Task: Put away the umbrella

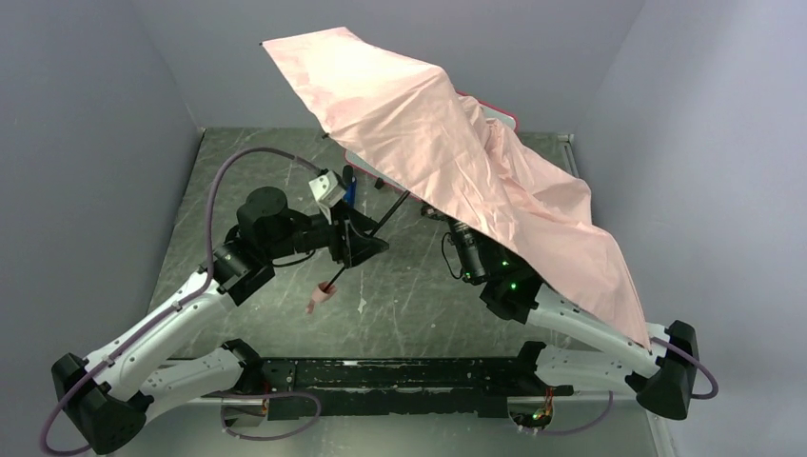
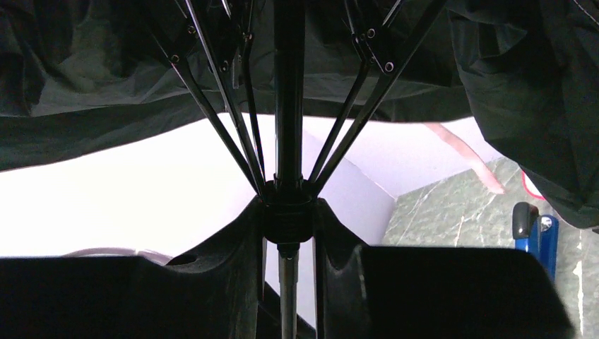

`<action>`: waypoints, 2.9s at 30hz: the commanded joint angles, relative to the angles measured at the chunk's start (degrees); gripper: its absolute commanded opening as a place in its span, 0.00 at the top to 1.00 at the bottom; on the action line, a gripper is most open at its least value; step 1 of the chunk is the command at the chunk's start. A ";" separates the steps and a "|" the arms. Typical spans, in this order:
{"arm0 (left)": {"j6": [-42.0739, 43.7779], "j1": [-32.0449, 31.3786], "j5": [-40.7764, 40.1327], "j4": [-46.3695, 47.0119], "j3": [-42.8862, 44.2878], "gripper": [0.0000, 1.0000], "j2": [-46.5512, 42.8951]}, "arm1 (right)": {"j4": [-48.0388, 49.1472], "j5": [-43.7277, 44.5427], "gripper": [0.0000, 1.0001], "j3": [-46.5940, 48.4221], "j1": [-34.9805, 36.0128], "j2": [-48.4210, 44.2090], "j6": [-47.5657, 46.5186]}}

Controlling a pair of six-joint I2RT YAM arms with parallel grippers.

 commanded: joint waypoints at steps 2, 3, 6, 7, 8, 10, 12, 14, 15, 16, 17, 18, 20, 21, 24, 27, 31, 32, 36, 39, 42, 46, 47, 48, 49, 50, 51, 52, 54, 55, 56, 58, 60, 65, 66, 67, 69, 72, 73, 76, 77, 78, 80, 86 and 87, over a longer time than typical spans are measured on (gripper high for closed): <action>3.20 -1.01 -1.75 -9.91 1.70 0.39 -1.33 | 2.33 0.40 1.00 1.79 -0.22 -2.41 -3.21; 3.62 -1.11 -1.61 -10.71 2.14 0.40 -1.42 | 1.86 0.28 1.00 1.95 -0.17 -2.49 -4.00; 4.62 -1.38 -1.05 -13.02 3.15 0.40 -1.41 | 0.74 0.08 1.00 2.47 -0.19 -2.75 -5.27; 5.06 -1.47 -0.96 -13.69 3.29 0.40 -1.37 | 0.85 0.03 1.00 2.41 -0.20 -2.90 -5.71; 5.56 -1.58 -0.93 -14.46 3.43 0.42 -1.34 | 0.72 -0.01 1.00 2.40 -0.22 -3.07 -5.95; 6.80 -1.65 -1.61 -16.56 3.85 0.47 -1.06 | 0.32 0.07 1.00 2.40 -0.29 -3.37 -6.37; 7.46 -1.78 -1.65 -18.19 4.05 0.51 -0.97 | 0.02 0.08 1.00 2.48 -0.27 -3.53 -6.83; 7.28 -1.85 -1.04 -18.00 3.83 0.58 -1.21 | -0.35 -0.03 1.00 2.44 -0.32 -3.57 -6.84; 6.96 -1.84 -0.71 -17.60 3.65 0.67 -1.09 | -0.49 -0.18 1.00 2.40 -0.28 -3.45 -6.75; 6.66 -1.91 -0.22 -17.20 3.59 0.78 -0.94 | -0.92 -0.33 1.00 2.46 -0.28 -3.34 -6.65; 6.23 -1.93 -0.04 -16.83 3.69 0.88 -0.67 | -1.84 -0.34 1.00 2.71 -0.26 -3.25 -6.10; 5.41 -2.01 -0.38 -16.38 3.94 0.94 -0.35 | -2.99 -0.21 1.00 2.70 -0.26 -3.15 -5.50; 3.30 -2.12 -0.02 -14.28 4.44 0.95 0.22 | -3.84 0.90 1.00 1.87 -0.26 -3.60 -5.21; 2.24 -2.25 -0.08 -12.74 4.72 0.95 0.43 | -4.48 2.03 1.00 1.23 -0.24 -3.98 -4.70; -0.24 -2.67 -1.53 -8.13 6.22 0.95 1.43 | -5.48 3.14 1.00 -1.15 -0.23 -4.93 -3.12; -1.16 -3.34 -3.09 -6.98 8.95 0.95 3.24 | -10.72 -3.57 1.00 -0.19 0.21 -2.27 -0.24; -0.60 -4.52 -5.45 -6.99 10.57 0.95 4.44 | -12.14 -5.70 1.00 -4.81 0.98 -1.45 7.23; -0.47 -4.80 -6.03 -7.25 10.68 0.95 4.62 | -11.33 -6.26 1.00 -5.99 1.04 -1.66 8.64; -0.28 -5.36 -7.21 -7.77 10.06 0.95 4.61 | -12.43 -6.72 1.00 -6.74 1.45 -1.27 10.72; -0.08 -5.38 -8.67 -8.21 9.67 0.95 4.33 | -12.27 -7.64 1.00 -7.00 1.85 -0.83 11.62; -0.56 -5.38 -10.17 -7.98 9.47 0.95 4.16 | -12.24 -8.80 1.00 -7.18 3.63 1.34 13.27; -1.03 -5.38 -11.82 -8.46 10.28 0.95 4.02 | -11.11 -6.28 1.00 -9.19 6.15 1.28 15.11; -1.10 -5.41 -12.50 -8.72 10.41 0.95 3.77 | -10.87 -6.15 1.00 -9.09 6.95 1.77 15.33; -1.14 -5.39 -13.01 -9.08 10.61 0.95 3.55 | -10.98 -5.90 1.00 -8.77 7.86 2.30 15.39; -0.98 -5.39 -13.32 -9.68 10.94 0.95 3.40 | -11.32 -5.41 1.00 -8.36 8.88 2.80 15.38; -0.73 -5.38 -13.60 -10.84 11.59 0.95 3.34 | -11.64 -4.73 1.00 -8.23 9.55 2.99 15.61; -0.40 -5.38 -13.92 -12.30 12.27 0.95 3.19 | -11.65 -4.11 1.00 -8.61 10.00 2.79 16.12; -0.26 -5.38 -14.24 -13.86 12.82 0.95 2.98 | -11.48 -3.66 1.00 -9.12 10.12 2.47 17.17; 0.12 -5.34 -15.06 -16.95 13.47 0.95 2.06 | -11.95 -2.48 1.00 -10.49 10.12 1.52 19.97; 0.23 -5.38 -15.54 -18.58 13.55 0.95 1.49 | -12.23 -1.95 1.00 -11.19 10.19 1.11 21.53; 0.26 -5.38 -15.85 -20.27 13.64 0.95 0.96 | -12.43 -1.72 1.00 -11.92 10.21 0.83 23.09; 0.29 -5.39 -16.42 -24.65 14.27 0.95 0.37 | -13.23 -2.18 1.00 -12.56 10.36 0.86 25.96; 0.40 -5.38 -17.11 -30.25 15.27 0.95 0.03 | -15.18 -3.01 1.00 -12.13 10.79 1.74 29.46; 0.84 -5.38 -21.88 -39.18 17.31 0.95 -1.27 | -13.68 -5.63 1.00 -12.45 12.22 6.05 33.46; 0.73 -5.38 -22.48 -40.01 17.07 0.95 -1.24 | -13.09 -6.02 1.00 -12.99 12.23 7.01 34.50; 0.50 -5.38 -22.76 -40.45 16.65 0.95 -1.09 | -12.47 -6.25 1.00 -13.69 12.16 7.85 35.37; -0.26 -5.40 -23.13 -40.05 14.95 0.95 -0.83 | -11.28 -6.30 1.00 -14.70 12.18 9.12 35.24; -1.14 -5.39 -23.60 -38.52 11.86 0.95 0.55 | -11.10 -5.46 1.00 -15.87 12.08 10.57 35.02; -1.16 -5.38 -23.85 -37.93 10.82 0.95 1.32 | -11.44 -5.31 1.00 -16.34 12.02 10.92 35.18; -1.26 -5.39 -25.05 -35.83 8.32 0.95 3.22 | -11.02 -4.77 1.00 -17.92 11.91 11.48 35.24; -1.25 -5.38 -25.05 -34.88 7.60 0.95 3.67 | -11.68 -4.52 1.00 -18.10 11.84 11.60 35.32; -1.27 -5.38 -25.20 -33.87 6.98 0.95 4.15 | -11.52 -4.22 1.00 -18.34 11.60 11.65 34.53; -1.43 -5.41 -25.20 -32.50 6.99 0.95 4.91 | -10.49 -4.42 1.00 -18.65 11.18 11.45 32.24; -0.99 -5.45 -24.53 -32.72 13.51 0.95 3.77 | -13.90 -5.26 1.00 -9.07 10.88 8.47 20.50; -0.67 -5.47 -24.80 -33.84 15.12 0.95 3.43 | -15.13 -6.41 1.00 -7.00 10.96 8.33 20.14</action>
